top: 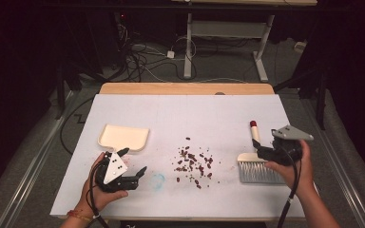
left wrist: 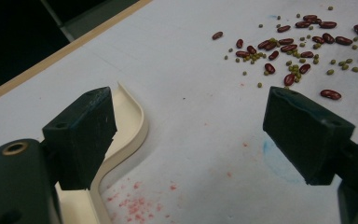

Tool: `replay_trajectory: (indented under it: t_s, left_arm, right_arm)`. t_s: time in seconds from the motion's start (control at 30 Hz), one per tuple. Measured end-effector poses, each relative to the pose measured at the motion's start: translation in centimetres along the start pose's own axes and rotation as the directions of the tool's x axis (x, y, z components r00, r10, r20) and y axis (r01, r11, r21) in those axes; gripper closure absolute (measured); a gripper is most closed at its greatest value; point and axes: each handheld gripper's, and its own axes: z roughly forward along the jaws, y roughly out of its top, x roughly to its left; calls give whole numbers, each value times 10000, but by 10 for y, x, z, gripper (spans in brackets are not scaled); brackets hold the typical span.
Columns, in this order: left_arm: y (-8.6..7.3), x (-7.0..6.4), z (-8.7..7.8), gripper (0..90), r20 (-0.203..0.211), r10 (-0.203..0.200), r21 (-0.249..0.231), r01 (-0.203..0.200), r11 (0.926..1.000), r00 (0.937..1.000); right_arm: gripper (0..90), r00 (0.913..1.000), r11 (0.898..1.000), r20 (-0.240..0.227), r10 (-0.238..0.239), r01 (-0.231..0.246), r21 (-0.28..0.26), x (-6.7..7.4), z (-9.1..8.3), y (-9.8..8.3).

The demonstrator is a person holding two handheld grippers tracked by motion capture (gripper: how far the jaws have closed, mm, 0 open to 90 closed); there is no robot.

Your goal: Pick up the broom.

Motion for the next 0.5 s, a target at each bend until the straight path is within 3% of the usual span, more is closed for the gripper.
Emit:
replay_trajectory:
  t_s: [0.13,0.23,0.5]
  left_arm:
    - [1,-1,1,167,41,50,28,-50,10000,10000]
    - [1,-2,2,168,86,85,66,-86,9999,9999]
    - [1,-2,4,170,203,101,201,-105,9997,9997]
  right_arm:
    - [272,9969,9878,106,779,-786,1344,-15,34,6]
    - [286,9921,9672,175,1244,-1252,2208,-23,58,5]
    - [339,9844,9080,549,1670,-1752,3805,-35,103,-6]
